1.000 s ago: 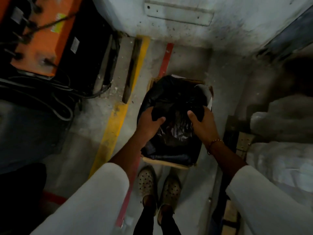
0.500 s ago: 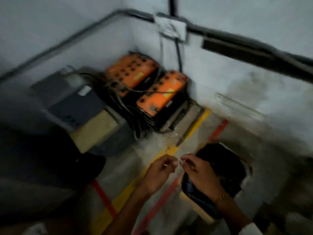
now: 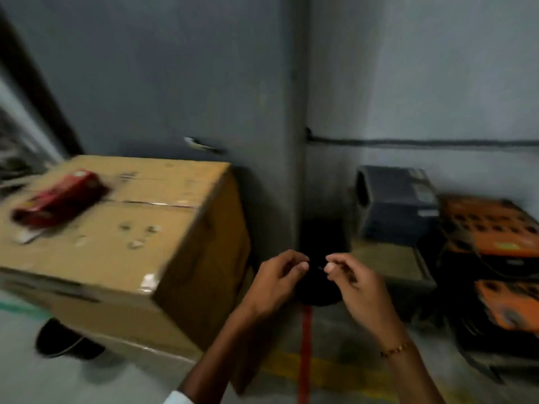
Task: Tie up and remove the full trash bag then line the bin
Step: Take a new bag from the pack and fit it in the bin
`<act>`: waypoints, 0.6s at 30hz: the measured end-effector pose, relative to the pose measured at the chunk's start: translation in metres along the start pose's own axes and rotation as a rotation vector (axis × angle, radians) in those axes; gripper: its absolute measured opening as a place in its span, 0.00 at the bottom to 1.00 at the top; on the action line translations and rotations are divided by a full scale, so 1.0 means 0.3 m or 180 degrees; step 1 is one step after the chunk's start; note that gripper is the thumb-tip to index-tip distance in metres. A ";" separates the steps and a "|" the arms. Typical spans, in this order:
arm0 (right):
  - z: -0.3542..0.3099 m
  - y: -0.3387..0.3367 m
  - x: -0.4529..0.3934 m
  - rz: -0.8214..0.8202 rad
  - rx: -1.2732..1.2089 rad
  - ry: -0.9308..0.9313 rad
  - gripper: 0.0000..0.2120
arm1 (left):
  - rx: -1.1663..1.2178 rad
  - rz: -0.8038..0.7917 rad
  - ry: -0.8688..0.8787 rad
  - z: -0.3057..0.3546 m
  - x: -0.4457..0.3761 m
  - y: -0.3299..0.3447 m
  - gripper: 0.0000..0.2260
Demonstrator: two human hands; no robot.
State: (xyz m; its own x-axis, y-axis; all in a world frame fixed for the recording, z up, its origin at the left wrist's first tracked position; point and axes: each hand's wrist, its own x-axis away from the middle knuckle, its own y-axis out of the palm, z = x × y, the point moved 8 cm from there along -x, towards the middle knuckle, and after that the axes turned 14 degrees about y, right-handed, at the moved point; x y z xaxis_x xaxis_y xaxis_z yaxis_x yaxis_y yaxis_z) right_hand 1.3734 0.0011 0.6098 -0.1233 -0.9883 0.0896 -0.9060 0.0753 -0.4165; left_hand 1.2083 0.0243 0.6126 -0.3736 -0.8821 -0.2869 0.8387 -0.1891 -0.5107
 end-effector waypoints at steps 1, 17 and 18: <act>-0.092 0.111 -0.011 -0.0127 -0.0033 -0.0118 0.06 | 0.0008 0.0199 0.0017 -0.015 0.037 -0.145 0.10; -1.045 1.278 -0.220 -0.1603 0.0255 -0.1611 0.07 | -0.1867 0.2847 -0.0551 -0.433 0.474 -1.755 0.08; -1.063 1.329 -0.246 -0.1699 0.0314 -0.1660 0.08 | -0.1995 0.2812 -0.0710 -0.472 0.472 -1.778 0.11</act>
State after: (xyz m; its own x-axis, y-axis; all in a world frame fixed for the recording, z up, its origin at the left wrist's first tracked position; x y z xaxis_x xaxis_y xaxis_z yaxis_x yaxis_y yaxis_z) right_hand 0.8922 0.1464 0.7257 0.5526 -0.8235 -0.1280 -0.7454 -0.4197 -0.5179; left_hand 0.6518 0.0612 0.7296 0.3906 -0.6687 -0.6326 0.4020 0.7421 -0.5363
